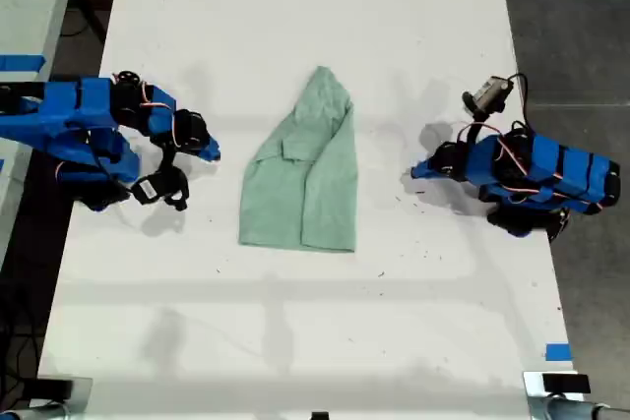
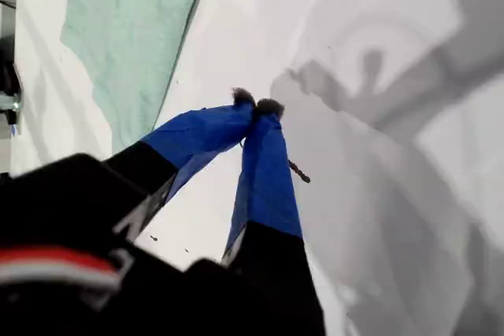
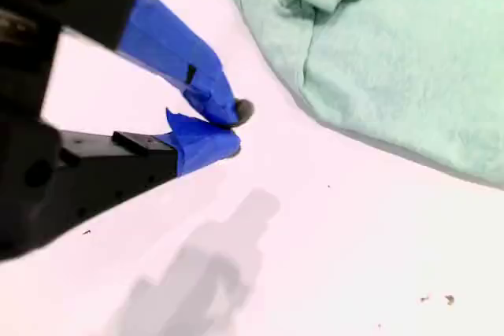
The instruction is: Fold t shirt
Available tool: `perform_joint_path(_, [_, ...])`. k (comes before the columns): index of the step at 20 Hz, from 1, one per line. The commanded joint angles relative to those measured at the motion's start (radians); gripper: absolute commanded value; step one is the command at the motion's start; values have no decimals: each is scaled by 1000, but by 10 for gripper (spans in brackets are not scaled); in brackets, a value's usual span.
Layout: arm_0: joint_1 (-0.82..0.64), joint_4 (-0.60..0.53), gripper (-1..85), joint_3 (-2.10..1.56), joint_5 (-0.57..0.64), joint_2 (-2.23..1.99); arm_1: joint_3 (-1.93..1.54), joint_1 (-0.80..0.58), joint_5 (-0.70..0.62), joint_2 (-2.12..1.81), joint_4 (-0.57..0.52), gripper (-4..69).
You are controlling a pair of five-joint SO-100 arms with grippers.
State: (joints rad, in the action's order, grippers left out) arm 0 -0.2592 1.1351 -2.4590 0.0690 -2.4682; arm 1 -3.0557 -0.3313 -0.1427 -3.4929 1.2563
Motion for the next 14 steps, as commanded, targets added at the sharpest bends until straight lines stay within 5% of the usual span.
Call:
perform_joint_path(1, [127,31,195,192,-92,258,-54,-12,-6,-15,-6,8])
perform_joint_path(10, [311,-58,206,446,-268,753,-54,-9,-8,-15,-6,8])
perform_joint_path(14, [299,-40,172,571,-219,927,-54,-9,-8,-15,-6,8])
